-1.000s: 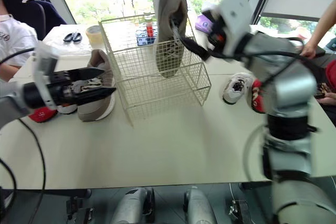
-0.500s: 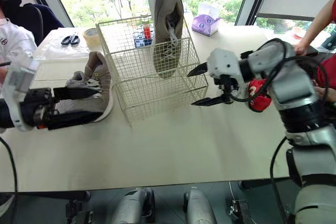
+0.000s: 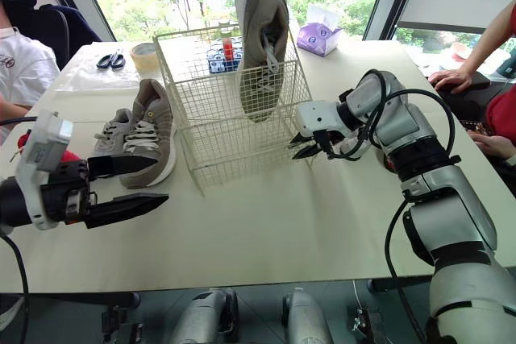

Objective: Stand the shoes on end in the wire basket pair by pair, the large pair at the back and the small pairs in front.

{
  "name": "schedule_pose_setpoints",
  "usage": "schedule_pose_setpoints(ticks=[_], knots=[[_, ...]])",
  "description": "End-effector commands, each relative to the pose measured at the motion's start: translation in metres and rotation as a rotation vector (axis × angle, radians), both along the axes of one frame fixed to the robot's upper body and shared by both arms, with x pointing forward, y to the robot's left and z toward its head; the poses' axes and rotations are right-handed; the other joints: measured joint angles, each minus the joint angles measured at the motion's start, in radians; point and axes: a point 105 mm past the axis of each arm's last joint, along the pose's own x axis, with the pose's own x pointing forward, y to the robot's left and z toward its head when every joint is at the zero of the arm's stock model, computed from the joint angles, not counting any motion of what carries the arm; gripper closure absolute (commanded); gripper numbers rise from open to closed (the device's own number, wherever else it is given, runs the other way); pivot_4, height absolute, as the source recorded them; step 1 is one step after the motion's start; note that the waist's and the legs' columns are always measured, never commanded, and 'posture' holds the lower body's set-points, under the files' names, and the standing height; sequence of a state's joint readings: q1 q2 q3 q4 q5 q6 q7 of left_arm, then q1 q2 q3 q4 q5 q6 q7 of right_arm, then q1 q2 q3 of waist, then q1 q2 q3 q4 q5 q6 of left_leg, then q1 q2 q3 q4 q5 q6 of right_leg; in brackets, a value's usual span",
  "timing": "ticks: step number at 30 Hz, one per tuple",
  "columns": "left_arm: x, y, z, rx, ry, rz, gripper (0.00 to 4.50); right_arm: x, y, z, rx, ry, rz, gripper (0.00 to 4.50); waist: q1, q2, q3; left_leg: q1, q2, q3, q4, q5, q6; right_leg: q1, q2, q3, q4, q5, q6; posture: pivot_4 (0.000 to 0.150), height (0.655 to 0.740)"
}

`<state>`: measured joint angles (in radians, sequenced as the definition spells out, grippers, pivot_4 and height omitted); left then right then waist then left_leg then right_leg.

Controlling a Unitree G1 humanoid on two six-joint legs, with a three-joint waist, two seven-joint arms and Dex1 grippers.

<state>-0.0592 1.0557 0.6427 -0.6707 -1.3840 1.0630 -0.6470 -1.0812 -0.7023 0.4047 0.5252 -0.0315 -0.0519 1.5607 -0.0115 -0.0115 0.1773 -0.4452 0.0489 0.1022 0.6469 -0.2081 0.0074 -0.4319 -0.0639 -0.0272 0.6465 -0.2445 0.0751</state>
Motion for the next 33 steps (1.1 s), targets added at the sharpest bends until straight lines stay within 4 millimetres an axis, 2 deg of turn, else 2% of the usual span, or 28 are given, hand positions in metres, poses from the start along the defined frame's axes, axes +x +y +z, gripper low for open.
schedule_pose_setpoints(ticks=[1, 4, 8, 15, 21, 33], knots=[[0.000, -0.001, 0.008, -0.011, -0.052, 0.008, 0.00, 0.002, 0.007, 0.004, 0.035, -0.034, -0.043, 4.49, -0.003, 0.000, 0.000, 0.000, 0.000, 0.000, 0.000, 0.000, 0.000, 0.000, 0.000, 0.000, 0.000, 0.000, 0.000, 0.150, 0.7351], [0.003, -0.001, 0.009, -0.026, -0.058, 0.015, 0.00, -0.004, 0.010, 0.005, 0.066, -0.007, -0.076, 4.49, -0.005, 0.000, 0.000, 0.001, 0.000, 0.000, 0.000, 0.000, 0.000, 0.001, 0.000, 0.000, 0.000, 0.000, -0.001, 0.150, 0.7351], [0.009, -0.001, 0.006, -0.029, -0.057, 0.016, 0.00, 0.000, 0.015, 0.005, 0.072, -0.050, -0.133, 4.49, -0.005, 0.000, 0.000, 0.002, 0.001, 0.000, -0.001, 0.000, -0.001, 0.001, 0.000, 0.000, 0.000, -0.001, -0.002, 0.150, 0.7351], [0.018, -0.002, 0.007, -0.033, -0.069, 0.006, 0.00, 0.002, 0.024, 0.000, 0.066, -0.083, -0.123, 4.49, -0.006, 0.000, 0.000, 0.002, 0.001, 0.000, -0.001, 0.000, -0.001, 0.001, 0.000, 0.000, 0.000, -0.002, -0.003, 0.150, 0.7351], [0.022, -0.003, 0.007, -0.029, -0.076, 0.010, 0.00, 0.002, 0.027, -0.002, 0.069, -0.041, -0.185, 4.49, -0.010, -0.001, 0.000, 0.002, 0.001, 0.000, -0.001, 0.000, -0.001, 0.001, 0.001, 0.000, 0.001, -0.001, -0.003, 0.150, 0.7351], [0.027, -0.007, 0.006, -0.048, -0.089, 0.016, 0.00, -0.026, 0.039, -0.006, 0.089, 0.002, -0.222, 4.49, -0.004, -0.001, 0.000, 0.002, 0.001, 0.000, -0.001, 0.000, -0.001, 0.001, 0.000, 0.000, 0.000, -0.002, -0.003, 0.150, 0.7351]])
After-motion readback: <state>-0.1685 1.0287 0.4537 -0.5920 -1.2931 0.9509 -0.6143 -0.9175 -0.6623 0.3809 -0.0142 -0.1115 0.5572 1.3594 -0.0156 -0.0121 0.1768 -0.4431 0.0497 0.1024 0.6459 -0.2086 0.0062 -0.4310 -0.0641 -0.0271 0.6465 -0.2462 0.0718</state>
